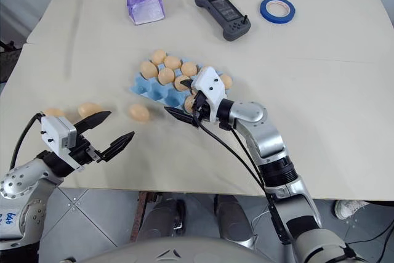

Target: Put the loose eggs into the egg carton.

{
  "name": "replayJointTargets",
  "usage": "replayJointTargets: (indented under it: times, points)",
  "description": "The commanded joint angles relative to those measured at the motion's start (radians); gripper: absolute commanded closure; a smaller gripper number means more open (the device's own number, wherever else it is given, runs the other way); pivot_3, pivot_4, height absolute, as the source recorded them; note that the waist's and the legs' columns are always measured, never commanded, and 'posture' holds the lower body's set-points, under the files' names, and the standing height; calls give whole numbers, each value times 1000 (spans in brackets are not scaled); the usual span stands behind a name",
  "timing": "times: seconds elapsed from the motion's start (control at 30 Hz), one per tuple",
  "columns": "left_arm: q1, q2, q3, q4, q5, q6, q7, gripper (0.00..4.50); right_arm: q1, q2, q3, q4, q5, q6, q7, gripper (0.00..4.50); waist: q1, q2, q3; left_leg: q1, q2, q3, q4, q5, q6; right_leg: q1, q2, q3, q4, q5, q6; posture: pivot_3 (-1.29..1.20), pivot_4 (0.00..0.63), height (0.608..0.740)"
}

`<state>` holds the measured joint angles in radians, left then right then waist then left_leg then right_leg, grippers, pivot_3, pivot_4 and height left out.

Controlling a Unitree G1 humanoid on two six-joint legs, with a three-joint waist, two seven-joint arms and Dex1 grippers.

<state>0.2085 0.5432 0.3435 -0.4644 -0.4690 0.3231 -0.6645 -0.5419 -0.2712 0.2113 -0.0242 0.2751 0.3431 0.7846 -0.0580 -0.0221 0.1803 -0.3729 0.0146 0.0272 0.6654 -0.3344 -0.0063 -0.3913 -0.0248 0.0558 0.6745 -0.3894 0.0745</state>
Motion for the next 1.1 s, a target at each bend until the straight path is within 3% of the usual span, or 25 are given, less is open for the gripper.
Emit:
replayJointTargets:
  times: [0.03,0.3,0.57,0.77,0.9,1.1]
  points:
    - [22,4,40,-39,-30,-3,5,0,58,-64,-90,-86,74,-59,81,16,2,0,0,0,0,0,0,0,0,0,0,0,0,0,0,0,150,740]
    - [185,11,157,-2,-14,-96,-64,0,264,-291,-218,-74,172,-246,381,16,-3,0,0,1,0,0,-2,-1,1,2,0,-1,-7,0,0,0,150,740]
    - [282,-48,168,5,-8,-146,-48,0,310,-298,-215,-73,179,-301,437,16,1,-1,2,13,0,-1,-3,0,6,17,-1,-3,-12,2,-3,0,150,740]
    - [130,-80,58,-4,58,-103,81,0,293,-264,-200,-77,173,-313,420,16,15,-1,2,14,0,-2,-3,1,7,18,-1,-4,-13,6,-2,0,150,740]
    - [-46,-81,-58,108,129,-68,132,0,289,-255,-183,-74,168,-318,415,16,19,-1,2,14,0,-2,-3,2,7,18,-1,-4,-12,7,-1,0,150,740]
    - [-216,-97,-120,276,187,-78,178,0,291,-238,-171,-74,160,-319,391,16,19,-1,2,12,0,-2,-3,2,6,16,-1,-6,-12,7,-1,0,150,740]
